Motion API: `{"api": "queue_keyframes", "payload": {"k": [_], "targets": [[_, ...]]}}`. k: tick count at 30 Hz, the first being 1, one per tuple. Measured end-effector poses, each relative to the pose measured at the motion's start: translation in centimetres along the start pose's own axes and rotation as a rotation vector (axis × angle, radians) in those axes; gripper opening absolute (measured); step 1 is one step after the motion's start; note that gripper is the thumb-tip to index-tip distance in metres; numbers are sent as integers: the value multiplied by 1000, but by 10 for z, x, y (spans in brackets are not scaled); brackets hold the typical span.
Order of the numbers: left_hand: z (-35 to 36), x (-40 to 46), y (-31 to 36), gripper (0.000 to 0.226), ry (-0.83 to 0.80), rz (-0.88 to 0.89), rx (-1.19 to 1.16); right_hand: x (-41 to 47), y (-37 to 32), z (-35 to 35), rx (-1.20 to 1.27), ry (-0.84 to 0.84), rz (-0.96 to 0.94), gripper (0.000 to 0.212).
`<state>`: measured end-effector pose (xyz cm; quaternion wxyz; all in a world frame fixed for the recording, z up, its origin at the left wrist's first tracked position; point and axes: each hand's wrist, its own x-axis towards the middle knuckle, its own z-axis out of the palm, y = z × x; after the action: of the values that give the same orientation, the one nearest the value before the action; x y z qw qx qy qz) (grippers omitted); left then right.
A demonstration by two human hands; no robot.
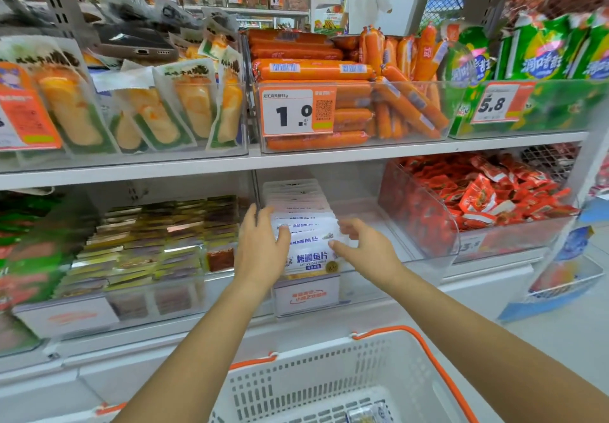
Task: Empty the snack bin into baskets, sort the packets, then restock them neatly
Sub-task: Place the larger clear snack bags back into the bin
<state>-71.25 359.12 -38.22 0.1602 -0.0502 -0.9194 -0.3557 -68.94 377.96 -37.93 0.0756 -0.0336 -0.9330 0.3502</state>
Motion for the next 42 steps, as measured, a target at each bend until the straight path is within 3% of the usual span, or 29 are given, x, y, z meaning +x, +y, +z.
{"api": "queue_keyframes", "payload": {"k": [2,4,6,8,11,16,20,23,26,28,30,33,36,38,40,42], "targets": [[-8,-16,0,43,106,144,-56,-30,1,-6,62,196,-153,26],[-15,-48,-2,37,223,265,-161,-61,8,-12,164,267,-262,15],[-11,-88,-14,33,270,324,-263,-93,24,-12,225,214,-252,18],[3,-126,-32,32,212,274,-330,-117,51,-3,213,79,-141,27],[43,-173,-75,27,-29,75,-328,-141,105,27,89,-195,49,30],[127,-230,-158,26,-565,-290,6,-169,200,100,-41,-539,292,13],[180,-264,-204,53,-1061,-504,305,-188,256,153,-241,-903,312,35],[207,-287,-231,69,-1155,-522,406,-195,283,180,-329,-1026,296,47],[218,-297,-242,69,-1092,-321,604,-196,301,204,-274,-1063,335,45],[220,-299,-248,73,-1080,-276,619,-193,303,219,-226,-1051,408,41],[219,-302,-255,75,-1089,-353,525,-192,300,232,-185,-1020,494,43],[211,-307,-256,72,-1178,-505,365,-196,292,246,-116,-970,609,67],[205,-309,-249,64,-1162,-354,483,-204,293,251,-99,-934,662,80],[203,-302,-240,51,-1138,-349,474,-205,294,251,-30,-880,719,78],[202,-292,-232,44,-1162,-465,403,-205,292,252,78,-807,796,71],[198,-285,-228,43,-1260,-468,385,-205,287,254,114,-831,800,66]]}}
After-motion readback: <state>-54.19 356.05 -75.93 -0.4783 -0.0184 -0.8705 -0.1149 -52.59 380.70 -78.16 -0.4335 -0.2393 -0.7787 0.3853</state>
